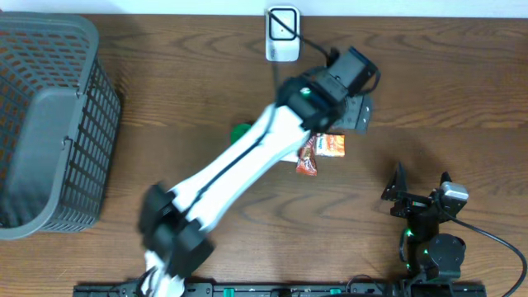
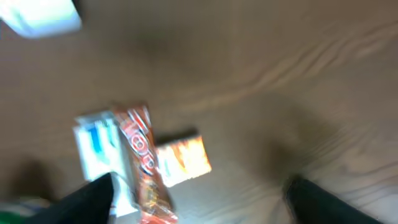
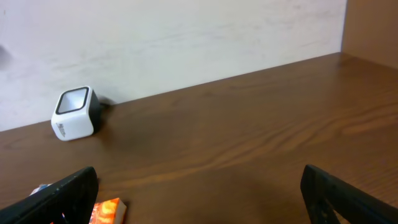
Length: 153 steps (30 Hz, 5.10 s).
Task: Scan the item barcode
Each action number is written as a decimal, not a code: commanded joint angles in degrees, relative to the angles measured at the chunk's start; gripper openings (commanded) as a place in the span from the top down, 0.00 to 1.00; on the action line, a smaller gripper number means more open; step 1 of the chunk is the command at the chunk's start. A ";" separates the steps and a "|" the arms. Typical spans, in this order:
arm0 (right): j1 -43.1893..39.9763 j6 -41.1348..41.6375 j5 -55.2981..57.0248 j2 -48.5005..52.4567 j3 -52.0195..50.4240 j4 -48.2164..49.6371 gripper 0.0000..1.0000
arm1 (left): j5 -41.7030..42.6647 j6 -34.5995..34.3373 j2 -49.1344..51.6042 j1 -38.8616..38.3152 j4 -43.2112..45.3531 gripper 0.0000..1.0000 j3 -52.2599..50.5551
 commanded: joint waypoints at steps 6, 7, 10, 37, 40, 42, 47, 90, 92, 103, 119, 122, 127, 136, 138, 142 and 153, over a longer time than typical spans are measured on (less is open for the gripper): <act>-0.28 0.39 0.02 -0.17 -0.07 -0.22 0.01 | 4.70 4.31 0.61 1.11 -3.32 0.92 -1.14; -0.28 0.39 0.02 -0.17 -0.07 -0.22 0.01 | 5.29 4.28 1.66 1.18 -3.23 0.92 -2.03; -0.28 0.39 0.02 -0.17 -0.07 -0.22 0.01 | 8.96 4.35 5.57 1.55 -3.02 0.93 -4.15; -0.28 0.39 0.02 -0.17 -0.07 -0.22 0.01 | 26.23 4.90 13.77 7.32 9.14 0.92 -14.60; -0.28 0.39 0.02 -0.17 -0.07 -0.22 0.01 | 26.21 4.87 13.79 7.37 10.80 0.93 -16.26; -0.28 0.39 0.02 -0.17 -0.07 -0.22 0.01 | 26.16 4.90 13.79 7.37 11.50 0.93 -17.22; -0.28 0.39 0.02 -0.20 -0.07 -0.22 0.01 | 23.52 4.85 13.88 7.43 12.11 0.93 -19.06; -0.28 0.39 0.02 -0.17 -0.07 -0.22 0.01 | 20.33 0.33 16.59 5.75 18.25 0.93 -19.74; -0.28 0.42 0.02 -0.17 -0.07 -0.22 0.01 | 20.28 1.05 14.93 5.75 18.16 0.93 -19.47; -0.28 0.39 0.02 -0.17 -0.07 -0.22 0.01 | 2.78 4.33 -9.03 5.81 16.79 0.70 -18.08; -0.28 0.39 0.02 -0.17 -0.07 -0.22 0.01 | -38.53 37.09 -41.53 24.85 28.85 0.08 -17.88; -0.28 0.39 0.02 -0.17 -0.07 -0.22 0.01 | -35.47 33.03 -45.38 32.06 27.87 0.08 -17.92; -0.28 0.39 0.02 -0.17 -0.07 -0.22 0.01 | -30.36 32.72 -54.62 34.32 20.17 0.08 -18.34; -0.28 -1.22 3.10 -0.20 -0.04 1.03 0.01 | -30.36 29.70 -74.25 34.32 20.17 0.08 -25.83; -0.28 0.39 1.14 -0.20 -0.02 4.59 0.01 | -30.36 29.70 -78.05 34.32 21.44 0.08 -27.93; -0.28 3.74 -14.71 -0.11 0.20 15.56 0.01 | -30.58 29.73 -84.70 34.36 24.81 0.08 -32.44; 0.35 9.66 -23.15 17.16 18.40 -9.86 0.01 | -30.58 29.70 -88.30 34.42 32.04 0.08 -40.83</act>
